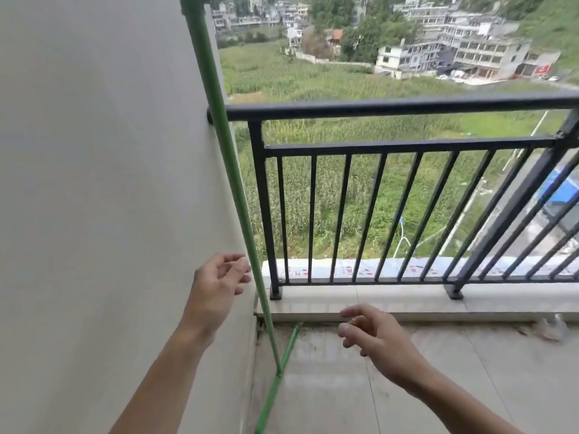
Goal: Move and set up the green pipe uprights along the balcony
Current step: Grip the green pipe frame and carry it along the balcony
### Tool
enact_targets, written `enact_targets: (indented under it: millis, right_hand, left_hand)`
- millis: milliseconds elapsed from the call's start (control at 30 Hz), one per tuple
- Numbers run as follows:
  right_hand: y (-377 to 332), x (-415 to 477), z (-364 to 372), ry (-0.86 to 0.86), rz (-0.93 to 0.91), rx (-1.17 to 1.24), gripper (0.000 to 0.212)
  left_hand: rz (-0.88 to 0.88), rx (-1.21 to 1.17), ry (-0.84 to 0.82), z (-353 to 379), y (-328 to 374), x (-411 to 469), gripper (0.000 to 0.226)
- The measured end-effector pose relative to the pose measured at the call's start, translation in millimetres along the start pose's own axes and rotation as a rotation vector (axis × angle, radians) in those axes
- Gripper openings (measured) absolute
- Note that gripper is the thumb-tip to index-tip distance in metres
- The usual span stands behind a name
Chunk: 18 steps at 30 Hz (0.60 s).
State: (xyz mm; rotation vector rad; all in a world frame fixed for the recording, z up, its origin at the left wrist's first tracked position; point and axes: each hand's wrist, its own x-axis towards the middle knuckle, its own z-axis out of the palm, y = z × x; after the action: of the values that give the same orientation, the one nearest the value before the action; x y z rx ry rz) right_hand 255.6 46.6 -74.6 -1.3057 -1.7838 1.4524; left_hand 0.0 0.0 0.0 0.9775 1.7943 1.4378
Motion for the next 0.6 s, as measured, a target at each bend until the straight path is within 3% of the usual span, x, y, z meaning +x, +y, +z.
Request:
enact_targets:
  millis: [133,400,600]
  right_hand:
    - [-28.8,51.2,29.4,-0.030,-0.033,-0.072,0.019]
    - [-62.9,143.0,73.3,-0.045,-0.038,-0.185,0.032]
    - [-82.3,223.5,104.8,-0.100,-0.118,-0.156,0.055]
  left_hand:
    - [0.078,0.003,0.104,-3.6,29.1,49.1,0.028]
    - [0.167,-0.019,0.162,-3.0,71.7,128.5,0.049]
    - [0.229,-0.031,0.091,13.7,88.1,171.3,0.021]
